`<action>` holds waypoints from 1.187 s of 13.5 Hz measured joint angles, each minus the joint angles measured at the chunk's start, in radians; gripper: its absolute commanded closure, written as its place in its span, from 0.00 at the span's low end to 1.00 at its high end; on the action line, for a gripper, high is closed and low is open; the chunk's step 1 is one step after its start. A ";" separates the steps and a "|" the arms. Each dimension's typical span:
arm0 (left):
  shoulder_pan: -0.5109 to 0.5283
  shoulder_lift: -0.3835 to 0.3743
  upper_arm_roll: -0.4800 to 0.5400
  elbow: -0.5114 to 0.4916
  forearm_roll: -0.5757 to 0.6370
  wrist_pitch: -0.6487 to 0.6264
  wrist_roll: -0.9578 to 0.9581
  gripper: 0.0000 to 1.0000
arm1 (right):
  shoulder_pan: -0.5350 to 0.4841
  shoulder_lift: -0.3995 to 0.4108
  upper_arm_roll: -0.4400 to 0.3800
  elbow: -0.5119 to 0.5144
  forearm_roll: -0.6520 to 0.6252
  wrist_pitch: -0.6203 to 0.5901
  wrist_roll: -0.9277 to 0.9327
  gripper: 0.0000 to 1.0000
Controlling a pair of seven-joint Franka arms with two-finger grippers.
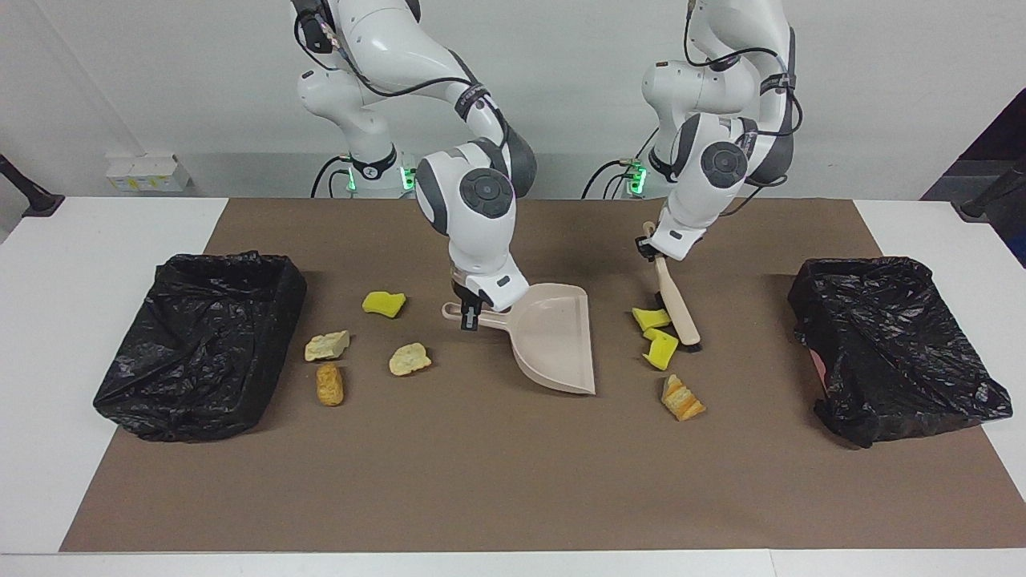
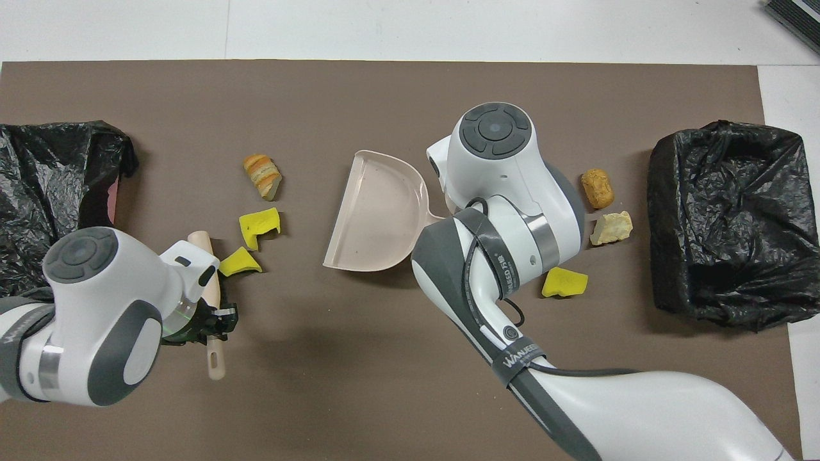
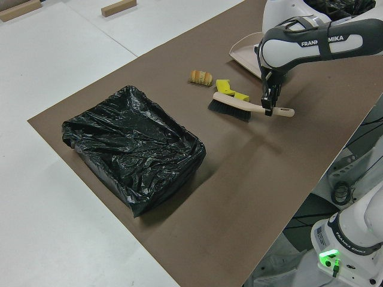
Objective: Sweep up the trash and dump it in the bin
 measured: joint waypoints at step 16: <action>-0.087 0.060 0.003 0.046 -0.086 0.080 0.096 1.00 | 0.039 0.014 0.000 -0.048 -0.066 0.060 -0.015 1.00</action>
